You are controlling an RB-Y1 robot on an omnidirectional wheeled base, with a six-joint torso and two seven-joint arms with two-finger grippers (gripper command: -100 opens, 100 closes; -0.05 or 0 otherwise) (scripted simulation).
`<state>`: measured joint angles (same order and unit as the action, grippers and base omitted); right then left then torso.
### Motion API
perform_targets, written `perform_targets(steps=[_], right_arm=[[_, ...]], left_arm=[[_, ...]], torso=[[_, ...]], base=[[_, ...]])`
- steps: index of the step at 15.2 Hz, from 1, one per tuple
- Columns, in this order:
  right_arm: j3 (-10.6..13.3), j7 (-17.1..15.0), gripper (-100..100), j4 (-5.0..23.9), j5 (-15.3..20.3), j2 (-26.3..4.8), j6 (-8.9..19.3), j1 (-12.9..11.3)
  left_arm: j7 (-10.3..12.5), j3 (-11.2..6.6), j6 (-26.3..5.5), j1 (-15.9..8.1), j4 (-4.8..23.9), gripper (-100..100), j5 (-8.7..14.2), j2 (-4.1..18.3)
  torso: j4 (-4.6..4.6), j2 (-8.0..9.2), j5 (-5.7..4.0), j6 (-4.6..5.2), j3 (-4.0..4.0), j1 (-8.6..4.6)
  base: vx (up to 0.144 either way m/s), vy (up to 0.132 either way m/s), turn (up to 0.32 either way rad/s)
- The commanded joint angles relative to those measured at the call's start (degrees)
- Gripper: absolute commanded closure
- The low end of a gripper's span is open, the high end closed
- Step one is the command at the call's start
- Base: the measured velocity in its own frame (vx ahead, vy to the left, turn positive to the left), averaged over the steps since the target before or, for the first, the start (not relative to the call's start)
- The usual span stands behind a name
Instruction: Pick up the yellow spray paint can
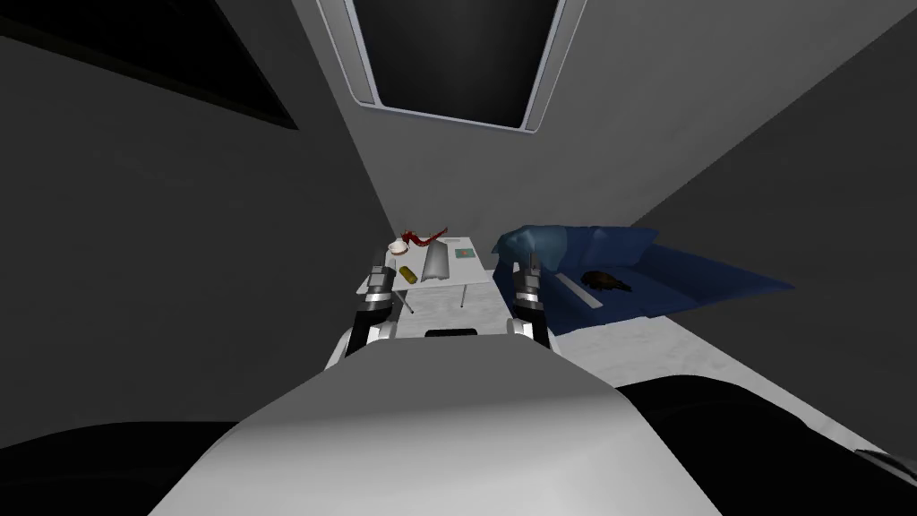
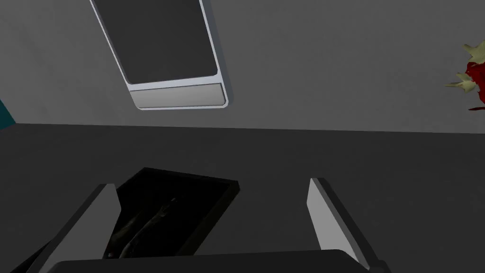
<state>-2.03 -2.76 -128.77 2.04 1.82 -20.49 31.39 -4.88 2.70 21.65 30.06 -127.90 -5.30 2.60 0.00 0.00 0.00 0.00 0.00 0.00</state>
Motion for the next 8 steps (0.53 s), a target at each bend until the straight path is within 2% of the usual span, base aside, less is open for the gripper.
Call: perform_targets(steps=[1, 2, 4, 5, 7, 8], right_arm=[[0.0, 0.0, 0, 0.0, 0.0, 0.0, 0.0, 0.0], [0.0, 0.0, 0, 0.0, 0.0, 0.0, 0.0, -0.01], [0.0, 0.0, 0, 0.0, 0.0, 0.0, 0.0, 0.0], [0.0, 0.0, 0, 0.0, 0.0, 0.0, 0.0, 0.0], [0.0, 0.0, 0, 0.0, 0.0, 0.0, 0.0, 0.0], [0.01, 0.0, 0, 0.0, 0.0, 0.0, 0.0, 0.0]], left_arm=[[0.17, -0.76, -2.39, 0.1, 0.29, -100, 0.37, 1.68], [0.17, -0.76, -2.39, 0.1, 0.29, -100, 0.37, 1.68], [0.34, -1.58, -4.95, 0.2, 0.61, -100, 0.77, 2.8], [0.34, -1.58, -4.95, 0.2, 0.61, -100, 0.77, 2.8], [0.58, -2.65, -7.97, 0.33, 1.02, -100, 1.29, 3.88], [0.58, -2.65, -8.29, 0.33, 1.02, -100, 1.29, 3.88]], torso=[[0.0, 0.0, 0.0, 0.0, 0.0, 0.0], [0.0, -0.01, 0.0, 0.02, -0.01, -0.01], [-0.01, -0.03, -0.01, 0.01, -0.02, -0.02], [-0.01, -0.04, 0.0, 0.01, -0.02, -0.03], [-0.01, -0.04, -0.01, 0.01, -0.03, -0.04], [-0.01, -0.05, -0.01, 0.02, -0.03, -0.05]], base=[[0.006, -0.008, -0.11], [0.009, -0.01, -0.115], [0.011, -0.012, -0.091], [0.011, -0.011, -0.07], [0.012, -0.015, -0.12], [0.013, -0.012, -0.096]])
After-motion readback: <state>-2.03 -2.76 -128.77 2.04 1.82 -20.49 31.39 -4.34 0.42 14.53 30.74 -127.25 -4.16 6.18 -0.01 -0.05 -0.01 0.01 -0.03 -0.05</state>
